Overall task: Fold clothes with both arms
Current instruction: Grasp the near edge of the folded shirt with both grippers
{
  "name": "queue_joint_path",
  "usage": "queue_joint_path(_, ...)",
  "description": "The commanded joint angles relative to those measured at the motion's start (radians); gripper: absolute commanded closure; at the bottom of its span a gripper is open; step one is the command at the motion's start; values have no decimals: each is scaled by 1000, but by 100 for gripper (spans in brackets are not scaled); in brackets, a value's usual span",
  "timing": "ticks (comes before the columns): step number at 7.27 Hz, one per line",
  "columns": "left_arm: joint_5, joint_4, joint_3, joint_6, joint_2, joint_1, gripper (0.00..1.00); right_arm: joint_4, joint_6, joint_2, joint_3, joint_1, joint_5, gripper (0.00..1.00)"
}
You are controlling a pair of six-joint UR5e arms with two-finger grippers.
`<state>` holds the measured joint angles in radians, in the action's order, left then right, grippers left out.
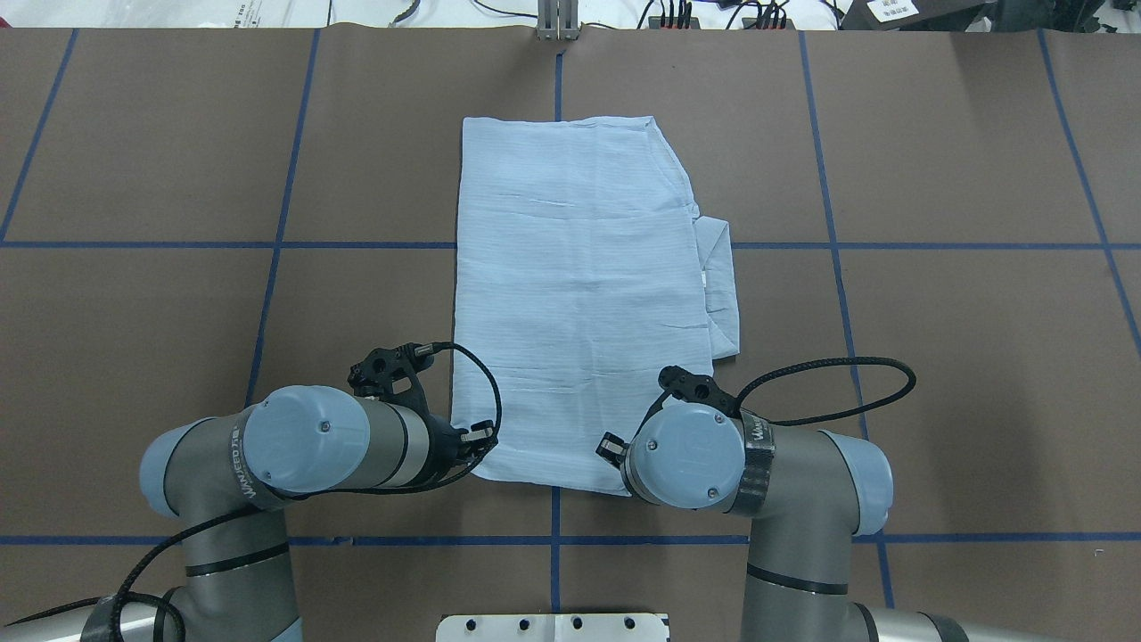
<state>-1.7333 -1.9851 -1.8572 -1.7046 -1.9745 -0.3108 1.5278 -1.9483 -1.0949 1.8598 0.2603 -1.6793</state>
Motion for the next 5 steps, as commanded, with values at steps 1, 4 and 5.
queue_joint_path(1, -54, 6, -60, -1, 15, -5, 100, -2, 3, -16, 71, 5, -23, 100)
queue_joint_path(4, -155, 237, -228, -13, 11, 9, 100, -3, 3, -68, 197, 4, -120, 100)
queue_joint_path(5, -184, 294, -273, -48, 8, 15, 100, -6, 2, -75, 231, -4, -173, 100)
